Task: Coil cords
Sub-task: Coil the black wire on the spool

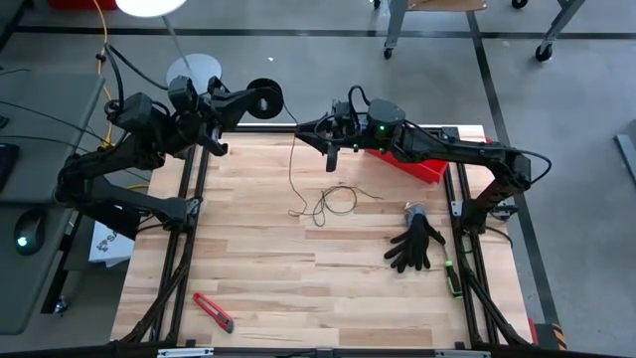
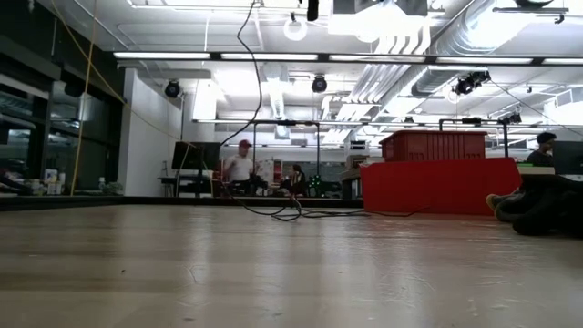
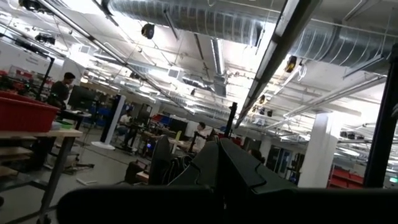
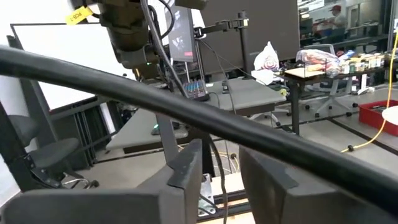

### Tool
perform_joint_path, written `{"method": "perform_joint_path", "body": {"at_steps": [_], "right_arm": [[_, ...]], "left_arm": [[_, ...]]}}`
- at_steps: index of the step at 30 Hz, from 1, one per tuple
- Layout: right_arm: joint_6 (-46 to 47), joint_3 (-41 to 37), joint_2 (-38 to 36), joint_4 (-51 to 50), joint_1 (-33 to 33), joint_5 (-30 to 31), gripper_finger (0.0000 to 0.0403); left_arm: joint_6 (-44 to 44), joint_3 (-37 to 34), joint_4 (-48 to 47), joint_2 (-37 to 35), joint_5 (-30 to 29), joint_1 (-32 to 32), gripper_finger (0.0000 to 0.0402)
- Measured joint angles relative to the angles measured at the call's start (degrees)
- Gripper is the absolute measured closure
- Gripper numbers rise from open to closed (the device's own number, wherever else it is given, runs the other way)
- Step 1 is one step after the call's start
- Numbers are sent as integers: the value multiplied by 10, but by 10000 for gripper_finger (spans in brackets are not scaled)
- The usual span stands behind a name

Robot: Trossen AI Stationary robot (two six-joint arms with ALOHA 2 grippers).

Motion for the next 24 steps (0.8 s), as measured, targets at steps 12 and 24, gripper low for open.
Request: {"method": "perform_joint_path", "body": {"at_steps": [12,24], "right_arm": [[-12,0,0,1,2,-11,344],[-8,0,0,3,6,-16,401]], "left_arm": [[0,0,0,1,0,0,401],[0,0,0,8,-3,0,401]]}}
